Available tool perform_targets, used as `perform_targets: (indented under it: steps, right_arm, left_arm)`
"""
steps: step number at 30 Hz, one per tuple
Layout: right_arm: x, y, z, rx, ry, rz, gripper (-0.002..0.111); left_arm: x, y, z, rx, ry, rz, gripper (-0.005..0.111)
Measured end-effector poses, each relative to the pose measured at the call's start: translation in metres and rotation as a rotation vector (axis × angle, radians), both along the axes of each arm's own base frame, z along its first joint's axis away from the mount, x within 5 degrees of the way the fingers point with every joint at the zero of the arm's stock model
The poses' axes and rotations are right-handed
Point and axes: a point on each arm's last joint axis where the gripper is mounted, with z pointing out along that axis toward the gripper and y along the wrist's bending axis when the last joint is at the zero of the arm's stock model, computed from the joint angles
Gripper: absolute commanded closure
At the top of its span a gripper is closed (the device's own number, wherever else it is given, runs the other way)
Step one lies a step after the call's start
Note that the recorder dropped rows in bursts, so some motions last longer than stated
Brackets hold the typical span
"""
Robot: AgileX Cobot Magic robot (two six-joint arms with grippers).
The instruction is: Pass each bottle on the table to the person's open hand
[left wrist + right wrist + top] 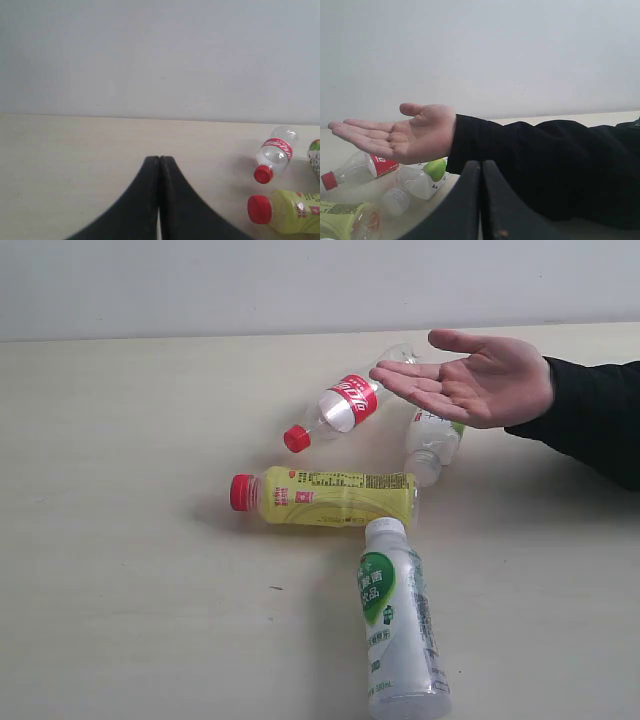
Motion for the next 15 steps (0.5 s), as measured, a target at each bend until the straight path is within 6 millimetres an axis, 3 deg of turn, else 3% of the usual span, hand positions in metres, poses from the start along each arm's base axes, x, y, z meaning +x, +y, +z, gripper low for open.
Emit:
perform_targets:
  steps: [15]
  right_arm:
    - [0.0002,0.0004,0.004,-0.013,-0.045,0.005,0.108]
  left_arm:
    - [0.0,0.0,-0.0001,0.0,0.002,0.0,0.107]
